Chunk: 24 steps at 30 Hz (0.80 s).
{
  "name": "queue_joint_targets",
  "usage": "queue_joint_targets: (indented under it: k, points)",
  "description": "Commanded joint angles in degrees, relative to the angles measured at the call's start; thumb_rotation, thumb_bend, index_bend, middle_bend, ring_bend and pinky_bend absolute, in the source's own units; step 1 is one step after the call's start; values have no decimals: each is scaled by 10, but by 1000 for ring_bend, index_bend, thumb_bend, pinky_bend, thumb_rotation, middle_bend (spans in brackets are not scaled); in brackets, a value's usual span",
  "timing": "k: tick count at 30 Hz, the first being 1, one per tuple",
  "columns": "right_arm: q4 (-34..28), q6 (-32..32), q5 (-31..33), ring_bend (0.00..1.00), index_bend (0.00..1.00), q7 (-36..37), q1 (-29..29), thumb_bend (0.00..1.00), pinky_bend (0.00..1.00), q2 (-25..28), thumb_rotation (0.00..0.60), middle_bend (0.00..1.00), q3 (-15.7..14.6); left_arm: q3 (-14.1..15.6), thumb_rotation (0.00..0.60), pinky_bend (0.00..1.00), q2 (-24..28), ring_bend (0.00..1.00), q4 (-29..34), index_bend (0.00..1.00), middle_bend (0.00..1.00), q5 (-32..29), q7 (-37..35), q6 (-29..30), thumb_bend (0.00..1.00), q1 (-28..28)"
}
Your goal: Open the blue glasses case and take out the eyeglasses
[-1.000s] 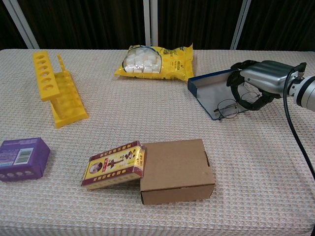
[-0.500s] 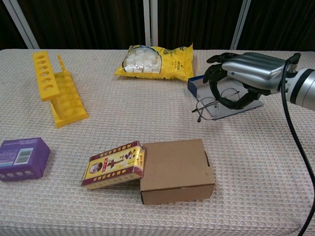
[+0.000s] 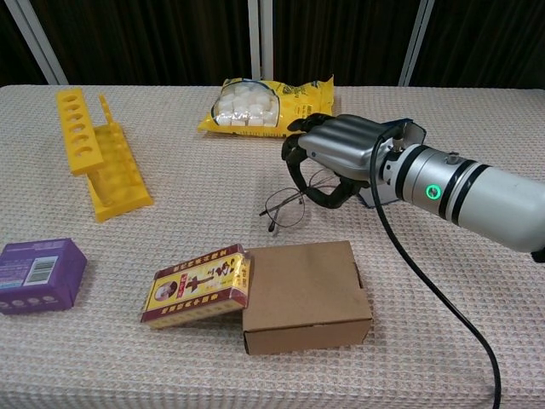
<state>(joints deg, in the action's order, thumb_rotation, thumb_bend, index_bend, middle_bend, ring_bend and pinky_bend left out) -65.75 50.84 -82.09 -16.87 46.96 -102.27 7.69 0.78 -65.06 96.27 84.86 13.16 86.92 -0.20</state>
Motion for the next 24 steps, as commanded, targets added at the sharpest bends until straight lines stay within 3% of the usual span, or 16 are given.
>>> queue_joint_targets:
  k: [1, 4, 11, 17, 24]
  points:
    - [-14, 7, 4, 0, 163, -7, -3, 372, 0, 11, 600, 127, 2, -1, 600, 138, 0, 129, -1, 204, 198, 0, -1, 1, 0, 0]
    - [-43, 29, 2, 0, 52, -10, -17, 361, 0, 43, 600, 108, 1, -1, 600, 138, 1, 129, -3, 204, 198, 1, -3, -1, 0, -1]
    - [-153, 118, -2, 0, 39, -8, -86, 365, 0, 180, 600, 103, -7, -5, 600, 139, 1, 129, -3, 204, 198, 5, -3, -3, 0, -6]
    - [-247, 229, -16, 0, 38, 46, -194, 377, 0, 333, 600, 75, -45, -14, 600, 139, -6, 129, -9, 204, 195, 8, 1, 5, 0, -9]
    - [-256, 349, -42, 0, 24, 160, -315, 419, 0, 416, 600, 50, -96, -19, 600, 138, -14, 129, -8, 204, 187, 7, 13, 8, 0, -12]
